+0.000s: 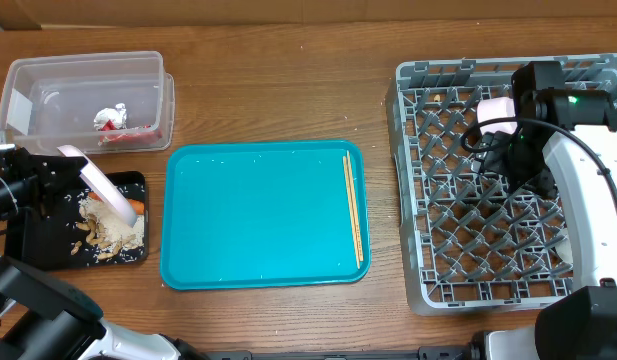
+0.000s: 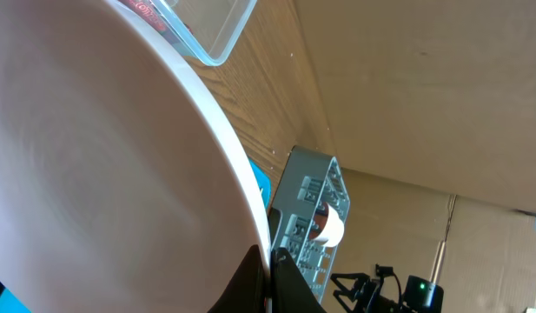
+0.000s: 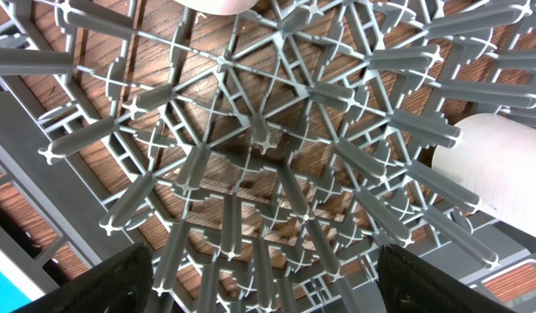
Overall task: Sort waste into correct bins and load items into the dishwasher
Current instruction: 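Tip the plate over the black tray to dump rice and peanuts, then set the empty plate back on the teal tray and release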
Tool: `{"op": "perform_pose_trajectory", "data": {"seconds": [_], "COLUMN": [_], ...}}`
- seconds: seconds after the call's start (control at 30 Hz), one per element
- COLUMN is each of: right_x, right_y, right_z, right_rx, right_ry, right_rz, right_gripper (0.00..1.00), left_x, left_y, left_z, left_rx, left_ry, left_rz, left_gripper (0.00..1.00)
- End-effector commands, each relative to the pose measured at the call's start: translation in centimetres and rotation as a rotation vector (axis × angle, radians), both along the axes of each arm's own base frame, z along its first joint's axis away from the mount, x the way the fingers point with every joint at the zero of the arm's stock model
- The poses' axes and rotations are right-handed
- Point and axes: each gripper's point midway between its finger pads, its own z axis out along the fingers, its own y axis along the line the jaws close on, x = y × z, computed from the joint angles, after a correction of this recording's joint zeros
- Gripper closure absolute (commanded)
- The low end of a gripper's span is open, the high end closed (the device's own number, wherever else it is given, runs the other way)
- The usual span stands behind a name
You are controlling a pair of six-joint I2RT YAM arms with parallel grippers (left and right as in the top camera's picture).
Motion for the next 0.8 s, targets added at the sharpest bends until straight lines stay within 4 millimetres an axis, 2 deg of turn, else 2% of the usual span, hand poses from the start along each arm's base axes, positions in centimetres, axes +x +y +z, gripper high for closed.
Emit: {"op": "perform_pose_trajectory", "data": {"seconds": [0.0,0.13,0.3,0.37,0.43,0.6,0.77], "right_x": [-0.1,-0.1,0.0,0.0,0.1,0.1,0.1], "right_y": [-0.3,-0.3,-0.3,-0.3,-0.3,-0.3,-0.3], "right_z": [0.7,0.7,0.7,0.7,0.7,0.7,0.7], "right_rx": [-0.012,-0.012,-0.012,-0.012,-0.012,-0.012,-0.012], "right_ry": [-0.028,-0.028,-0.031,-0.032,-0.034,-0.035,-0.035], "right_rz": [-0.003,-0.003,-0.003,-0.003,-0.003,-0.003,-0.003], "right_gripper": [0.15,0.15,0.15,0.15,0.14,0.14,0.14], "left_x": [0.5,0.8,0.2,0.7,0.8,0.2,0.4], "left_y": [0.3,0.1,0.6,0.2,0.0,0.4,0.4], "left_z": [1.0,1.8,0.1,1.3,1.7,0.4,0.4], "left_rx": [0.018,0.025,0.070,0.048,0.012,0.047,0.047], "left_ry": [-0.066,-0.138,-0.033,-0.115,-0.117,-0.037,-0.040], "left_rz": [-0.011,-0.029,-0.024,-0.035,-0.023,-0.018,-0.019], "left_gripper": [0.96,0.96,0.96,0.96,0.96,0.96,0.96]}}
